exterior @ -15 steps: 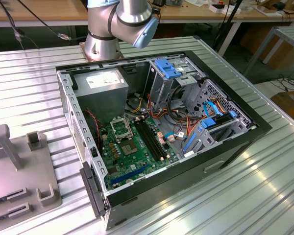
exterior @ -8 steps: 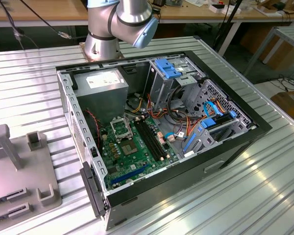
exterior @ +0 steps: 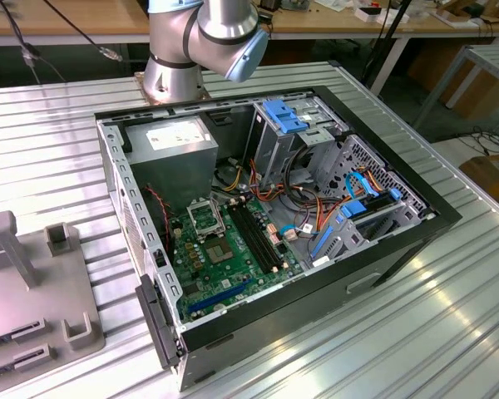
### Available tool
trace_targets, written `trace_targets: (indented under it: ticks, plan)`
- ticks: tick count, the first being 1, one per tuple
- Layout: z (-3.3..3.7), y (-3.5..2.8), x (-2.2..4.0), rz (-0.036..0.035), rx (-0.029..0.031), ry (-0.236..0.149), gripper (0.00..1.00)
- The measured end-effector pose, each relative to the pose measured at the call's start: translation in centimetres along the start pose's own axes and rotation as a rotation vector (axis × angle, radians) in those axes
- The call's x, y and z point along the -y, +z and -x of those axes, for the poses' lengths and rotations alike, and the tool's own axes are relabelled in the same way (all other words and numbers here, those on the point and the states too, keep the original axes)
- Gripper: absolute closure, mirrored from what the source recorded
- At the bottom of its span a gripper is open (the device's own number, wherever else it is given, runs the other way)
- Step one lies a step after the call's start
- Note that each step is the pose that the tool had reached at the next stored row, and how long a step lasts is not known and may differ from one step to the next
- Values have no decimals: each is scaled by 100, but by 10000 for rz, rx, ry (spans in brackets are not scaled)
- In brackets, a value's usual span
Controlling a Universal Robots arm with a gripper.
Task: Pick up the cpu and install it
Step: 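Pick up the cpu and move it towards the insertion slot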
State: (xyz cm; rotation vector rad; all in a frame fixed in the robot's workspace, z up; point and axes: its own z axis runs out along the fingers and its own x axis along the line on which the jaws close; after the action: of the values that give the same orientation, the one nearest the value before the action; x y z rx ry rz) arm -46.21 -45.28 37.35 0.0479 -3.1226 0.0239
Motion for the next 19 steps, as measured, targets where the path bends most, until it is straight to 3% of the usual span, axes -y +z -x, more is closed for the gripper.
trace_targets:
  ticks: [4, 19]
  plan:
    - [-1, -31, 0, 1, 0, 0, 53]
    - [23, -37, 2, 0, -1, -1, 53]
